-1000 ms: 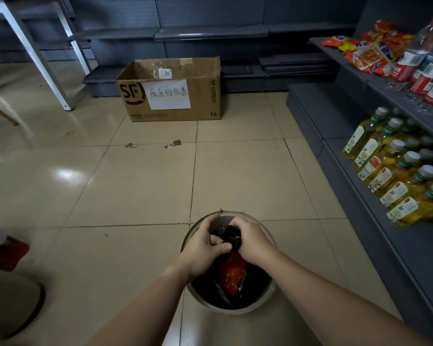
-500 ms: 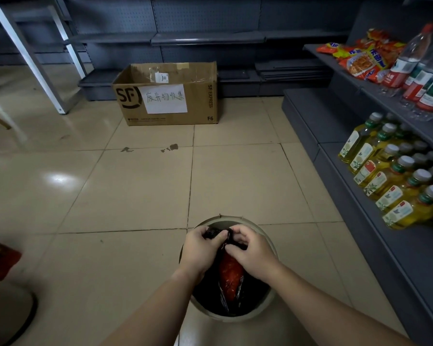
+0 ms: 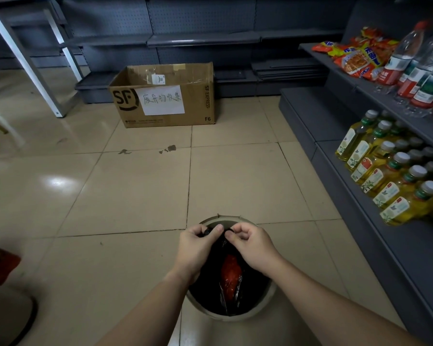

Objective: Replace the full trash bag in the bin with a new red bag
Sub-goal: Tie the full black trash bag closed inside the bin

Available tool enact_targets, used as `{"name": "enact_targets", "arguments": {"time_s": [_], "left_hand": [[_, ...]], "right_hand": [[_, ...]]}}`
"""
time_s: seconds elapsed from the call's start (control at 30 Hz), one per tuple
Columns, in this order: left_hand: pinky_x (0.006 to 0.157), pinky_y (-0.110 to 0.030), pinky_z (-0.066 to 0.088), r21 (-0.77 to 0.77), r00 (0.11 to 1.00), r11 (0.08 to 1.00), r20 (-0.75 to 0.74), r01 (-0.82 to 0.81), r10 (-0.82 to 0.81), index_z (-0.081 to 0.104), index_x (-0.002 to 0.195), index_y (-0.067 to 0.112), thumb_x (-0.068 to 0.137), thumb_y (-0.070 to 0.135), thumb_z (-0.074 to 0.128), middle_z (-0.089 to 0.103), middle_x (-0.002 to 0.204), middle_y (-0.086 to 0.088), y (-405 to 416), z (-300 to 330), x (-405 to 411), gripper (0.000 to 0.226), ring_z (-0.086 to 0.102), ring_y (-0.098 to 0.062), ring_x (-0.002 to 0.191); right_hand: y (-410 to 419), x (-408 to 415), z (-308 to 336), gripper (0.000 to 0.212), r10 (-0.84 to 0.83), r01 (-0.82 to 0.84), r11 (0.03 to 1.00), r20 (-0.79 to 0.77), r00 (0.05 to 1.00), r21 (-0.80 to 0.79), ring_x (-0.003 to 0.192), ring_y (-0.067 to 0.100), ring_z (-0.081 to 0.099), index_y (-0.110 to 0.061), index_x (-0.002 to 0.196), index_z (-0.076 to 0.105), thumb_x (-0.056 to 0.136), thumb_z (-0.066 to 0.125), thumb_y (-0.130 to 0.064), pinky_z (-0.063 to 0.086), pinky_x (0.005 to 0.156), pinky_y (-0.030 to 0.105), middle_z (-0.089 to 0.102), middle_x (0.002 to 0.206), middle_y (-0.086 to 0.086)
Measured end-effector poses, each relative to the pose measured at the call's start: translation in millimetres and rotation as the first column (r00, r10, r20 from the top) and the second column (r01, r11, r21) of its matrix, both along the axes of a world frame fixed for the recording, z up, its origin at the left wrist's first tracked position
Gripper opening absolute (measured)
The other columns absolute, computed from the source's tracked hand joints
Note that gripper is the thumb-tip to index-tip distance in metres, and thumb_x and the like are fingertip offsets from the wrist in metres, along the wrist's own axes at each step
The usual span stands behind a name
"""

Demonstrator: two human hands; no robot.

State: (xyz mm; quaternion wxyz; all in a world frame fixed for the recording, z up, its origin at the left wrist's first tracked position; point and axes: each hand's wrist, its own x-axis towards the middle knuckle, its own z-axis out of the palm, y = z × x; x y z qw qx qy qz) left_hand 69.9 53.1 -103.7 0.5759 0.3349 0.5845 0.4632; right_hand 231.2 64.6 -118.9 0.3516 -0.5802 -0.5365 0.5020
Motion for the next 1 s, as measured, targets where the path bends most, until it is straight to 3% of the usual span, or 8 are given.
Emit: {"name": "enact_targets", "arguments": {"time_s": [0.13,0.2,0.27,0.37,0.5,0.6,0.83,1.0], "left_hand": [[0.058,-0.035,0.043,0.023,0.989,1.0,-0.144,0.018,-0.015,0.058,0.07,0.011,0.08,0.006,0.072,0.056,0.064,-0.012,-3,4,-2,0.018,0.051,-0.022,0.062],[0.056,-0.033,0.043,0.061,0.981,0.994,-0.179,0.086,-0.073,0.059,0.086,0.01,0.08,-0.004,0.065,0.06,0.067,-0.012,-6,6,-6,0.016,0.052,-0.022,0.061],[0.063,-0.033,0.053,0.085,0.954,0.979,-0.252,0.186,-0.159,0.068,0.107,0.02,0.08,-0.007,0.058,0.071,0.077,-0.007,-8,7,-8,0.04,0.064,-0.02,0.066],[0.081,-0.031,0.059,0.07,0.848,0.95,-0.475,0.304,-0.236,0.078,0.097,0.023,0.077,0.007,0.059,0.078,0.089,0.005,-11,6,-4,0.031,0.072,-0.01,0.083],[0.067,-0.006,0.046,0.063,0.741,0.951,-0.642,0.303,-0.194,0.07,0.091,0.03,0.064,0.044,0.08,0.07,0.082,0.017,-12,0,5,0.032,0.063,0.009,0.078],[0.07,-0.001,0.039,0.118,0.69,0.935,-0.706,0.336,-0.159,0.066,0.098,0.033,0.068,0.035,0.083,0.066,0.085,0.022,-10,-3,8,0.034,0.058,0.015,0.083],[0.086,-0.04,0.054,0.144,0.8,0.931,-0.566,0.336,-0.2,0.059,0.1,0.024,0.07,0.019,0.084,0.07,0.095,0.001,-6,0,-3,0.039,0.066,-0.018,0.091],[0.089,-0.056,0.053,0.045,0.859,0.949,-0.44,0.312,-0.262,0.048,0.106,0.017,0.071,0.013,0.085,0.067,0.107,-0.022,-2,3,-10,0.05,0.067,-0.037,0.094]], "right_hand": [[3,2,-2,0.013,-0.012,0.011,0.999,0.034,0.999,0.036,0.056,-0.004,0.059,-0.03,0.077,0.068,0.085,0.071,-0.041,0.045,0.058,0.013,0.074,0.066,-0.012],[6,4,-5,0.021,-0.019,0.015,0.999,0.074,0.997,0.042,0.054,-0.001,0.057,-0.034,0.08,0.067,0.079,0.065,-0.055,0.046,0.06,0.024,0.072,0.064,-0.013],[7,4,-9,0.029,-0.024,0.02,0.999,0.094,0.995,0.039,0.051,0.001,0.052,-0.034,0.08,0.066,0.075,0.062,-0.062,0.043,0.059,0.028,0.068,0.059,-0.014],[7,0,-10,0.023,-0.039,0.034,0.997,0.087,0.995,0.064,0.045,-0.002,0.049,-0.037,0.076,0.064,0.074,0.064,-0.06,0.038,0.052,0.018,0.063,0.052,-0.017],[8,-3,-9,0.023,-0.062,0.06,0.998,0.066,0.996,0.036,0.052,0.003,0.059,-0.028,0.075,0.062,0.08,0.07,-0.049,0.05,0.06,0.031,0.07,0.06,-0.007],[7,-1,-7,0.016,-0.053,0.051,0.998,0.06,0.997,0.04,0.053,0.003,0.061,-0.029,0.081,0.063,0.082,0.071,-0.044,0.051,0.06,0.032,0.072,0.062,-0.007],[-1,12,-5,0.035,0.079,-0.107,0.981,0.168,0.983,0.165,0.066,0.0,0.063,-0.055,0.112,0.051,0.089,0.062,-0.031,0.048,0.067,0.021,0.069,0.105,-0.021],[-12,24,-9,0.073,0.304,-0.429,0.882,0.461,0.834,0.194,0.111,-0.008,0.047,-0.066,0.141,0.027,0.082,0.063,-0.04,0.039,0.094,0.012,0.036,0.132,-0.035]]}}
